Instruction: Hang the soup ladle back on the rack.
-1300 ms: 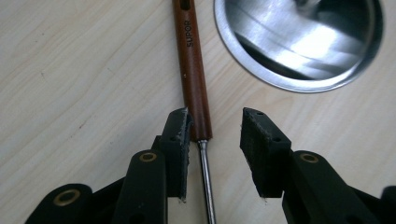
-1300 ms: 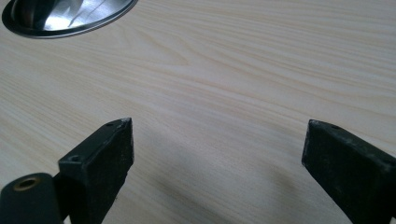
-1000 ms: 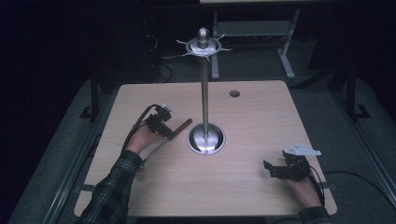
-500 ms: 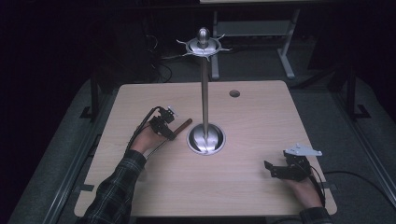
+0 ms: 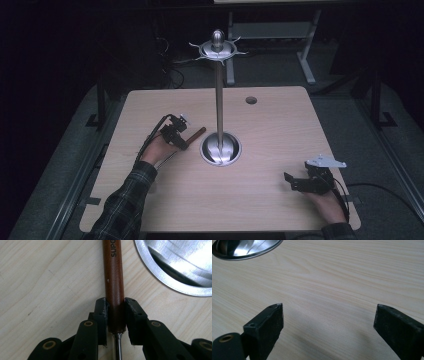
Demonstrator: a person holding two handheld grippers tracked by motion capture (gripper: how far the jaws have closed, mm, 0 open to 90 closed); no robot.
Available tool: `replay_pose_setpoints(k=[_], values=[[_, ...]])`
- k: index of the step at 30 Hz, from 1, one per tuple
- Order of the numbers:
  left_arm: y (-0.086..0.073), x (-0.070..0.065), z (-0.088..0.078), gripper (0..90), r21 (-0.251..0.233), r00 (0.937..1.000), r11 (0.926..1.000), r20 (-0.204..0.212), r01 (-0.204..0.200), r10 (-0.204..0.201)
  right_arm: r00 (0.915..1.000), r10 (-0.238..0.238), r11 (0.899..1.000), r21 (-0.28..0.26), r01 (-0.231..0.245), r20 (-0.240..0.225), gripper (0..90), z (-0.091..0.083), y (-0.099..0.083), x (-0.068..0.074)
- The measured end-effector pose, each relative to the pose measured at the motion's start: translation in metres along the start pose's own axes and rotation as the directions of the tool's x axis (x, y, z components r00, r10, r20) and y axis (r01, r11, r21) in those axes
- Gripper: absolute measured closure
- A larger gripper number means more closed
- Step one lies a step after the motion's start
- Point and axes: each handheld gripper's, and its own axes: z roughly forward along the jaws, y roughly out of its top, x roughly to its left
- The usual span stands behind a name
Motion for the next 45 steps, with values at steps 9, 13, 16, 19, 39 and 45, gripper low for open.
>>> replay_pose_setpoints(k=[9, 13, 16, 19, 39, 45], values=[[-0.001, -0.003, -0.005, 73.5, -0.006, 0.9997, 0.9997, -0.011, -0.024, 0.024, 1.0, 0.001, 1.0, -0.001, -0.001, 0.0, 8.5, 0.0, 0.0, 0.0], [-0.003, -0.003, -0.011, 73.5, -0.026, 0.9995, 0.9991, -0.007, -0.032, 0.032, 1.0, 0.002, 1.0, 0.0, -0.002, 0.0, 8.5, 0.0, 0.0, 0.0], [-0.004, -0.004, -0.017, 73.6, -0.051, 0.9995, 0.9982, -0.007, -0.032, 0.032, 1.0, -0.001, 1.0, 0.0, 0.001, -0.001, 8.5, 0.0, 0.0, 0.0], [-0.009, -0.002, -0.026, 73.6, -0.084, 0.9992, 0.9958, 0.012, -0.037, 0.039, 1.0, -0.002, 1.0, 0.0, 0.002, 0.0, 8.5, 0.0, 0.0, 0.0], [-0.033, -0.01, -0.074, 73.6, -0.331, 0.9988, 0.9436, 0.041, -0.012, 0.027, 1.0, -0.007, 1.0, 0.004, 0.007, -0.004, 8.5, 0.002, 0.0, 0.003], [-0.039, -0.014, -0.089, 73.6, -0.405, 0.9969, 0.9139, 0.055, -0.029, 0.056, 1.0, -0.005, 1.0, 0.005, 0.005, -0.003, 8.5, 0.001, 0.0, 0.001]])
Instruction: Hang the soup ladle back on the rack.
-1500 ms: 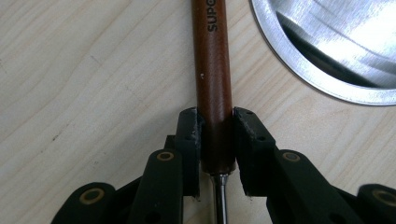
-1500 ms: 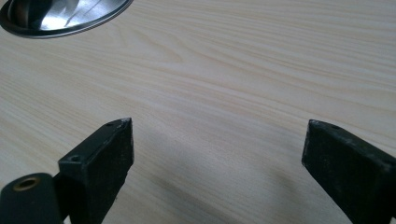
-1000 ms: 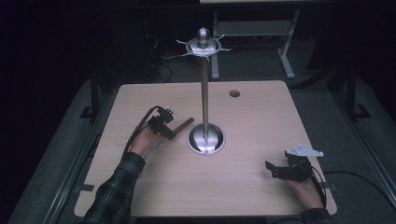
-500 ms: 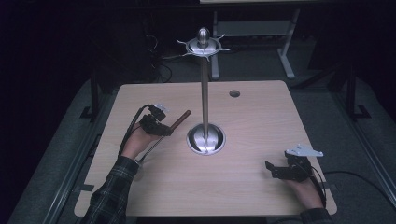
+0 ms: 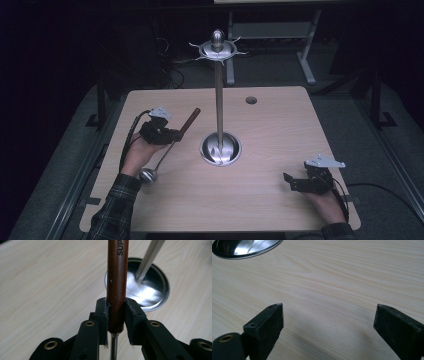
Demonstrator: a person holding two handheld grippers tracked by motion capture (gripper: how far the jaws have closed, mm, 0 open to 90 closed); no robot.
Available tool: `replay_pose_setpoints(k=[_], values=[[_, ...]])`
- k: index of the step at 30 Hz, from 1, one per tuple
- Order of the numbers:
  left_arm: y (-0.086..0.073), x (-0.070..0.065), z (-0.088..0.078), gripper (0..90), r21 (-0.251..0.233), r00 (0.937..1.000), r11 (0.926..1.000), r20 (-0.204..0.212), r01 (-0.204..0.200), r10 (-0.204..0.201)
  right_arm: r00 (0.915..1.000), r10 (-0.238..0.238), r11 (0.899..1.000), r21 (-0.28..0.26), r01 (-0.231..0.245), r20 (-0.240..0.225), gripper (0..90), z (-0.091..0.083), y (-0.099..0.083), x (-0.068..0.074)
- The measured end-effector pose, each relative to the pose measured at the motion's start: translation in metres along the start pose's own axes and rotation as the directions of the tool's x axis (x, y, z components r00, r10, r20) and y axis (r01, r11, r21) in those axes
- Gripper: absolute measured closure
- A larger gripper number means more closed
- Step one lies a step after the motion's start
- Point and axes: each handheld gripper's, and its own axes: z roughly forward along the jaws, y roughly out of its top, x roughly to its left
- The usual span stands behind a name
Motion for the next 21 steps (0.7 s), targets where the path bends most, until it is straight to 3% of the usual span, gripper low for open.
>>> replay_pose_setpoints(k=[12, 21], values=[[0.002, -0.002, -0.027, 73.7, -0.121, 0.996, 0.9922, 0.088, 0.03, -0.019, 0.9999, -0.011, 1.0, 0.005, 0.011, 0.003, 8.5, 0.001, 0.0, 0.001], [0.005, -0.004, -0.042, 73.7, -0.183, 0.9928, 0.983, 0.12, 0.015, 0.007, 1.0, -0.01, 1.0, 0.006, 0.01, 0.001, 8.5, 0.002, 0.0, 0.001]])
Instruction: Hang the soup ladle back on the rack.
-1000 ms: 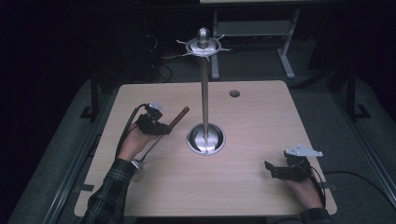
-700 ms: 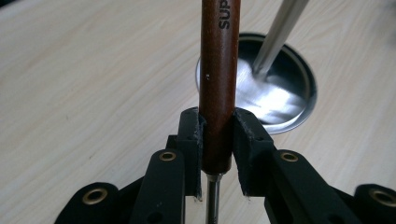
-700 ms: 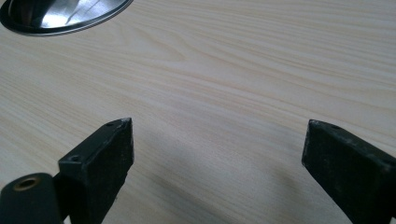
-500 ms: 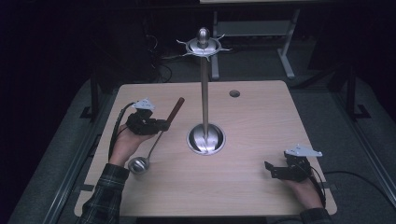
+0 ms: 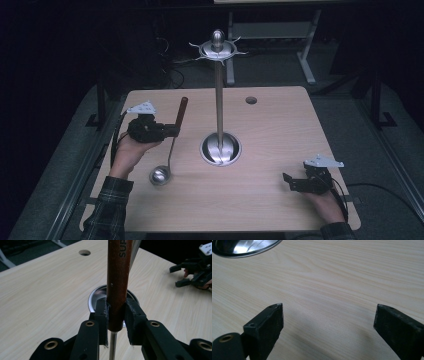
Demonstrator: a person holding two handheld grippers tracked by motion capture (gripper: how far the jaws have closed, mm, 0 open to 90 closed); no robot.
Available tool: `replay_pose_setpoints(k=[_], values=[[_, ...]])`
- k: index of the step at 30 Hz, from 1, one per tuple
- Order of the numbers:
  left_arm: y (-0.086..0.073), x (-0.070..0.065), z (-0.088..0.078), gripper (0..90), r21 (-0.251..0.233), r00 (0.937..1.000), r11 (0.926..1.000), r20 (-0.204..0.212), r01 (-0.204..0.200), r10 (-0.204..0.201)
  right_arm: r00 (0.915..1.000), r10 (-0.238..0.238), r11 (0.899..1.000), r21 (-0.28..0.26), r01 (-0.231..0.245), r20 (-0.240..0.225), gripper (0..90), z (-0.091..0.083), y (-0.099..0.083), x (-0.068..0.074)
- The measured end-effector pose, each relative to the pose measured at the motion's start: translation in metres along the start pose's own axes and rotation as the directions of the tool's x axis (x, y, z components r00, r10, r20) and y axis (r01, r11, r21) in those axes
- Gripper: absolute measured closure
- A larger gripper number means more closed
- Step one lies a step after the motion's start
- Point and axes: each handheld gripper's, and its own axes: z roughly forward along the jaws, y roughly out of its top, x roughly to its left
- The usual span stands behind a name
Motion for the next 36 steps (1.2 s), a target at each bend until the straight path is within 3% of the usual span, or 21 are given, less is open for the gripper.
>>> replay_pose_setpoints(k=[10, 20, 26, 36], values=[[0.011, -0.012, -0.009, 73.5, -0.07, 0.9984, 0.9972, 0.048, -0.028, 0.031, 1.0, 0.007, 1.0, -0.017, -0.007, 0.002, 8.4, -0.001, 0.001, 0.0], [0.028, -0.025, -0.018, 73.5, -0.148, 0.9929, 0.986, 0.08, -0.076, 0.088, 0.9999, 0.012, 1.0, -0.019, -0.012, 0.006, 8.5, 0.001, 0.001, -0.001], [0.044, -0.028, -0.02, 73.5, -0.191, 0.9908, 0.9764, 0.07, -0.101, 0.116, 1.0, 0.005, 1.0, -0.014, -0.005, 0.004, 8.4, 0.0, 0.0, 0.0], [0.064, -0.039, -0.028, 73.5, -0.203, 0.9855, 0.9682, 0.055, -0.146, 0.16, 1.0, -0.004, 1.0, -0.014, 0.004, 0.003, 8.5, -0.001, 0.0, 0.002]])
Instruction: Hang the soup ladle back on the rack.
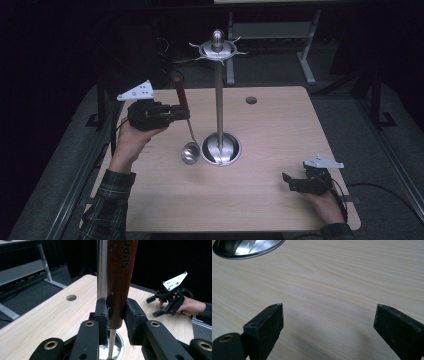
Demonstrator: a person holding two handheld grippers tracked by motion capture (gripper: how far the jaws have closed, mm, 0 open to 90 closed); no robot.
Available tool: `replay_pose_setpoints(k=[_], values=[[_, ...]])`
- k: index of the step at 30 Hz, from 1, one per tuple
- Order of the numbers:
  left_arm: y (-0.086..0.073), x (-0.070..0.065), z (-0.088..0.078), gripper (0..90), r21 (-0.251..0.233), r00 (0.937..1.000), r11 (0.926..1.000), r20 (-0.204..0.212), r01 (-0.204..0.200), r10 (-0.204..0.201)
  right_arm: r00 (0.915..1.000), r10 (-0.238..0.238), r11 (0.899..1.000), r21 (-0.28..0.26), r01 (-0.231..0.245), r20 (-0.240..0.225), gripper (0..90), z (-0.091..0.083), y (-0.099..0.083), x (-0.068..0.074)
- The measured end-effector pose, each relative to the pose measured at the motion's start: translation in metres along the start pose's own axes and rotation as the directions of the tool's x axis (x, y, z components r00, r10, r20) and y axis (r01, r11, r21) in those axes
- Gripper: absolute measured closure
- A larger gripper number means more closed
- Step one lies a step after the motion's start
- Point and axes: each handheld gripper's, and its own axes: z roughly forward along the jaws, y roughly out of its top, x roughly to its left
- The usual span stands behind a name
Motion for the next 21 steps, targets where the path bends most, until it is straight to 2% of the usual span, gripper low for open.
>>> replay_pose_setpoints(k=[11, 21], values=[[0.027, -0.005, -0.007, 73.4, -0.015, 0.9995, 0.9994, -0.008, -0.031, 0.031, 1.0, 0.005, 1.0, -0.005, -0.005, 0.0, 8.4, 0.0, 0.0, -0.001], [0.048, -0.005, -0.003, 73.4, -0.007, 0.9984, 0.9984, -0.004, -0.056, 0.056, 0.9999, 0.015, 1.0, -0.006, -0.015, 0.0, 8.5, -0.001, 0.0, -0.002]])
